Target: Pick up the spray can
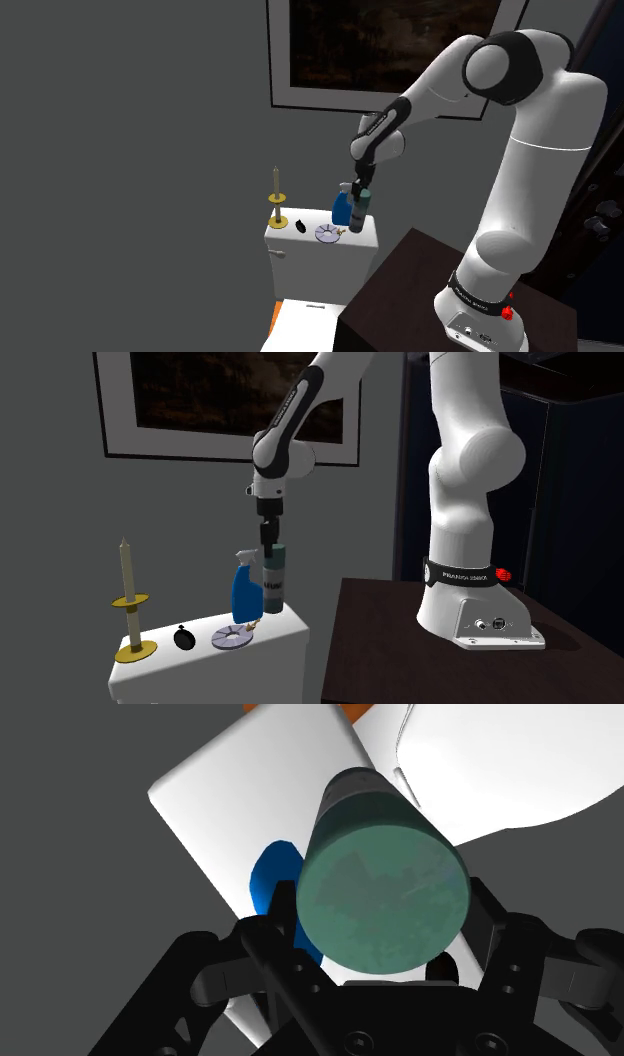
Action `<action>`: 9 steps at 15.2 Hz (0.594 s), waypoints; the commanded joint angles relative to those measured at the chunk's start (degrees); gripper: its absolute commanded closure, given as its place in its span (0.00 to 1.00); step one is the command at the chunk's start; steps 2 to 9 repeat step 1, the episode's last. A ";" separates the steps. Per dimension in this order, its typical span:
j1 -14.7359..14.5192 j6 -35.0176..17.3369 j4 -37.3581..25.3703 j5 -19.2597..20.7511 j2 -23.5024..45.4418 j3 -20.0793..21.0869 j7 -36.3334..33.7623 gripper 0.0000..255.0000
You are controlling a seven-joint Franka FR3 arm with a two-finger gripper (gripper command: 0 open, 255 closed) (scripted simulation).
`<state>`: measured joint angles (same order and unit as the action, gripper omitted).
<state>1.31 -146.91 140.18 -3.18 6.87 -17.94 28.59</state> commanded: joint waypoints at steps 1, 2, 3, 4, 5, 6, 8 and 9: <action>-0.04 0.51 -0.12 0.28 -0.43 -0.07 -0.19 1.00; -0.04 0.51 -0.12 0.28 -0.43 -0.07 -0.19 1.00; -0.04 0.51 -0.12 0.28 -0.43 -0.07 -0.19 1.00; -0.04 0.51 -0.12 0.28 -0.43 -0.07 -0.19 1.00; -0.04 0.51 -0.12 0.28 -0.43 -0.07 -0.19 1.00; -0.04 0.51 -0.12 0.28 -0.43 -0.07 -0.19 1.00; -0.04 0.51 -0.12 0.28 -0.43 -0.07 -0.19 1.00; -0.04 0.51 -0.12 0.28 -0.43 -0.07 -0.19 1.00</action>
